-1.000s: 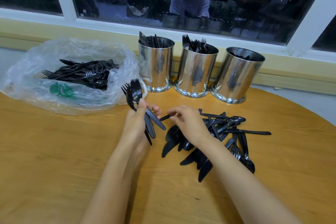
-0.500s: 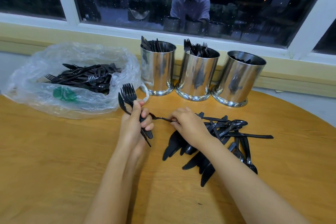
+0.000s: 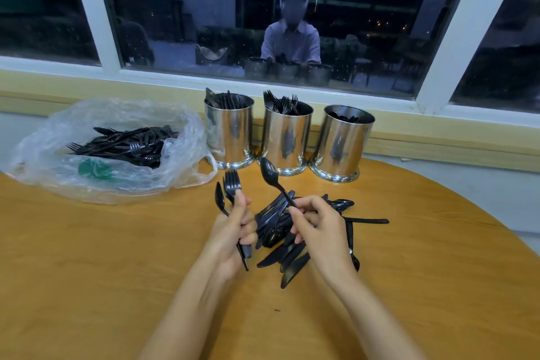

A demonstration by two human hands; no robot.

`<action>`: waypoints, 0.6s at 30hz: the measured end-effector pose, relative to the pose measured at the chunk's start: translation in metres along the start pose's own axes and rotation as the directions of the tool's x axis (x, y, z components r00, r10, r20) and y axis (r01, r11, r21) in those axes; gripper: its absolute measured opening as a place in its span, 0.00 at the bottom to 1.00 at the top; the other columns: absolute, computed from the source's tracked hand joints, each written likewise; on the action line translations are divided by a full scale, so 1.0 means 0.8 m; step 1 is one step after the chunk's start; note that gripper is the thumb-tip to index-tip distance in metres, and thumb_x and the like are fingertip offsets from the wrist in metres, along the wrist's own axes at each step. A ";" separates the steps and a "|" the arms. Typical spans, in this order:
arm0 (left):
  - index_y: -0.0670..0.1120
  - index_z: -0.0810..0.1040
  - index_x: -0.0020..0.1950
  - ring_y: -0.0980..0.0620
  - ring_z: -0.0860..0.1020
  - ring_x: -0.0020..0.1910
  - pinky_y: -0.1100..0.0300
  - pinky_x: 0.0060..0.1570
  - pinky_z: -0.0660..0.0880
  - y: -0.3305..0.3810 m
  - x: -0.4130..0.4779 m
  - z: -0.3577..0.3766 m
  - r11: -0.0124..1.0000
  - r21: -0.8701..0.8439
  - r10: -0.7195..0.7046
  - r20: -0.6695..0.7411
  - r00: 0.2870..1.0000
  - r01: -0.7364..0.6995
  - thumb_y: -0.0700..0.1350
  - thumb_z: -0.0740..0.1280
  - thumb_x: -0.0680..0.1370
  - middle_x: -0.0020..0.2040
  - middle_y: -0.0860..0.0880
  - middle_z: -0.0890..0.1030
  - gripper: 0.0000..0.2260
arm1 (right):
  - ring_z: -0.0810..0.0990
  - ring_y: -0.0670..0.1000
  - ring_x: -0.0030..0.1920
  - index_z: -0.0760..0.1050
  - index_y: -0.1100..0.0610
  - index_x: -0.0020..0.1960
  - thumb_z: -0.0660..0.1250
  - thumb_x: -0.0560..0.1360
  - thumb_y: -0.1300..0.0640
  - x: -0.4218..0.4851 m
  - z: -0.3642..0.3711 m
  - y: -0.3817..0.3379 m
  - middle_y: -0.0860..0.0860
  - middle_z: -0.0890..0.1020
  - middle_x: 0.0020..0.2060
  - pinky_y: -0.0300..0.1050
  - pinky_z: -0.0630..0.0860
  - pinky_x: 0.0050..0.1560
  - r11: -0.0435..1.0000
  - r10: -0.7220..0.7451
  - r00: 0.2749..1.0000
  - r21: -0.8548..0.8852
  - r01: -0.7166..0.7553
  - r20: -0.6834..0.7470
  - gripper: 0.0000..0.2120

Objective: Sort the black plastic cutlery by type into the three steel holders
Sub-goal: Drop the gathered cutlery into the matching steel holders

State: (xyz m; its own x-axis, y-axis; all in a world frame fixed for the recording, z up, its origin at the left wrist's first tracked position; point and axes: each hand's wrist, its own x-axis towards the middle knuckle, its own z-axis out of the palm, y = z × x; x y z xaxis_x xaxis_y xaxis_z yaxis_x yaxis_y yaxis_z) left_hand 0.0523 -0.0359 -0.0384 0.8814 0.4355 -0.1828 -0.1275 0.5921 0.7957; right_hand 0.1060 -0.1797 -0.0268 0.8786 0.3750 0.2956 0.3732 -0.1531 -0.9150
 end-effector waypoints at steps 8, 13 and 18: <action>0.46 0.69 0.42 0.60 0.58 0.23 0.67 0.23 0.56 -0.017 -0.030 0.028 0.996 0.084 0.015 -0.062 0.998 -0.010 0.63 0.70 0.64 0.30 0.52 0.60 0.23 | 0.75 0.43 0.36 0.79 0.55 0.48 0.70 0.76 0.59 -0.023 0.011 0.012 0.44 0.74 0.41 0.39 0.75 0.37 0.805 -0.417 0.901 -0.411 0.427 0.119 0.02; 0.42 0.74 0.51 0.58 0.63 0.23 0.66 0.24 0.65 -0.008 -0.025 0.019 1.000 0.012 -0.014 -0.132 0.991 0.016 0.51 0.64 0.81 0.30 0.51 0.68 0.12 | 0.78 0.43 0.38 0.80 0.54 0.58 0.63 0.79 0.49 -0.024 0.018 0.013 0.44 0.76 0.45 0.38 0.78 0.39 0.732 -0.466 0.824 -0.382 0.564 0.323 0.14; 0.43 0.74 0.50 0.57 0.65 0.25 0.64 0.28 0.62 0.007 -0.022 -0.004 0.992 0.084 -0.091 -0.044 0.995 0.095 0.44 0.58 0.83 0.29 0.52 0.69 0.07 | 0.78 0.45 0.43 0.82 0.50 0.57 0.64 0.77 0.48 0.012 0.016 -0.008 0.42 0.79 0.47 0.31 0.72 0.43 0.919 -0.344 0.900 -0.099 0.381 0.269 0.13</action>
State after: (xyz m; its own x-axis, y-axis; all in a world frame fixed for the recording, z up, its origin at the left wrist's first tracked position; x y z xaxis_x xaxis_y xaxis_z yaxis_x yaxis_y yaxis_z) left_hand 0.0346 -0.0384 -0.0323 0.8683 0.4093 -0.2802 -0.0046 0.5716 0.8205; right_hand 0.1079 -0.1635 -0.0217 0.5817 0.6363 0.5066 0.7073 -0.0882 -0.7014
